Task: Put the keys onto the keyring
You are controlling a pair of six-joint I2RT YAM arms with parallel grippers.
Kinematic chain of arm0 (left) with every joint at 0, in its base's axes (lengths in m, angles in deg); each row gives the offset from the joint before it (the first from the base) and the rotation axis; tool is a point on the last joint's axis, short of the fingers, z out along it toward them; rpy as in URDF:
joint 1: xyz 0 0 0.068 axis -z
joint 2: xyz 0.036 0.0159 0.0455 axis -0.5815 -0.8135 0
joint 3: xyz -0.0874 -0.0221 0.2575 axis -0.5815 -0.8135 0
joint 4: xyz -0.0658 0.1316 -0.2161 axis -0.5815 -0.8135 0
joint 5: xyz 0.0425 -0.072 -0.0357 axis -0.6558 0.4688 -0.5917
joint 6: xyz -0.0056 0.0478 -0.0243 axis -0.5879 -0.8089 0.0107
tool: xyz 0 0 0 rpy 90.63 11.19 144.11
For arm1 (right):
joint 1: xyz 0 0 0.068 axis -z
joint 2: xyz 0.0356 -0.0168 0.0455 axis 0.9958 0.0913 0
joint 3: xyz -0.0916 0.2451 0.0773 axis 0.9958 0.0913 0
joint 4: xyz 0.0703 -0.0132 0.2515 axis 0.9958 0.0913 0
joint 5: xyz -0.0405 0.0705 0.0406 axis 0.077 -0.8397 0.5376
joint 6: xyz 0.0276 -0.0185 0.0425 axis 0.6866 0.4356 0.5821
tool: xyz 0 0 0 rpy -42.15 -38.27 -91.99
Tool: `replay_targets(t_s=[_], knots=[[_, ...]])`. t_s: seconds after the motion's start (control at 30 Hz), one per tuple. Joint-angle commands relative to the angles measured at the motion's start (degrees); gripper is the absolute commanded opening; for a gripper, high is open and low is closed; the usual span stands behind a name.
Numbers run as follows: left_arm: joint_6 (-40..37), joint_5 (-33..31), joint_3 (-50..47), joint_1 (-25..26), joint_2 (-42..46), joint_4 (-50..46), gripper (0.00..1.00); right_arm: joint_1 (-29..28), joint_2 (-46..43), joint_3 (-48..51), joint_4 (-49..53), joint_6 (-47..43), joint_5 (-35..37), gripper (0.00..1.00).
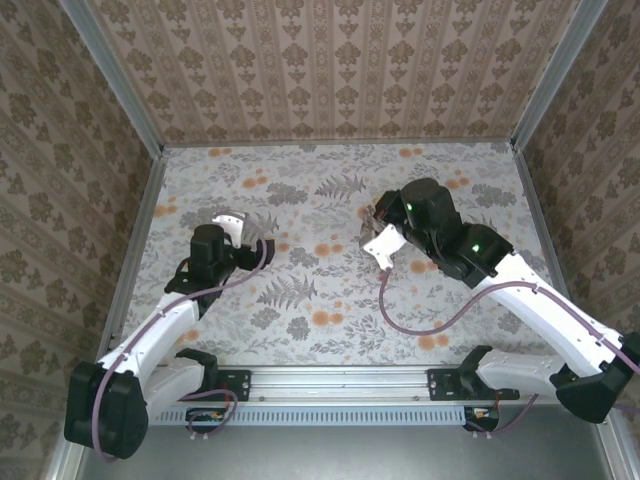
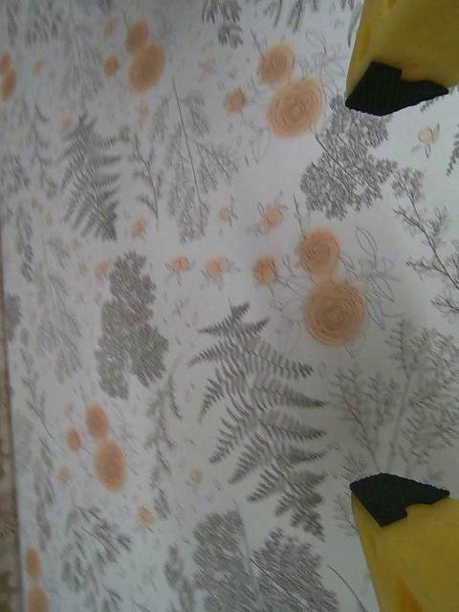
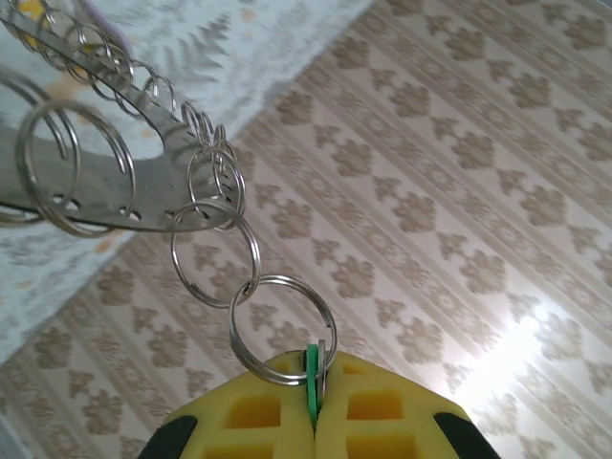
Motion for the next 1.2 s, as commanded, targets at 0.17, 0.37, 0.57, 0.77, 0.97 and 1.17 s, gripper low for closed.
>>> replay_targets(t_s=[0.17,0.37,0.57,0.77,0.97,1.17], knots=[[3.1,-2.6,1.2,-1.3,0.5,-1.9,1.0,2.1,5.2,-4.8,-4.1,-8.4,-4.5,0.0],[3.8,-3.1,0.4,-1.4,1.5,-2.3,1.0,2.5,8.7,-1.8,-3.8,-3.4,-3.9,0.0],[4.2,-2.1,-0.9,-1.4,3.5,-1.7,1.0,3.0,12.1,-8.0,-3.5,-3.0,-3.8,0.0],[4.2,-2.0,-2.8,-1.5,6.9,-1.4,1.0,2.6,16.0,-14.0,-1.8,-0.7,-5.0,0.01],[4.5,-0.8,-2.7,-1.6,12.8,-2.9,0.99,-2.3,22.0,-19.8,-0.6,19.0,-8.1,0.03],[6.3,0.1,-0.1,-9.9,17.7,-4.9,0.99,-7.0,28.1,-24.1,0.5,37.3,-8.9,0.01]])
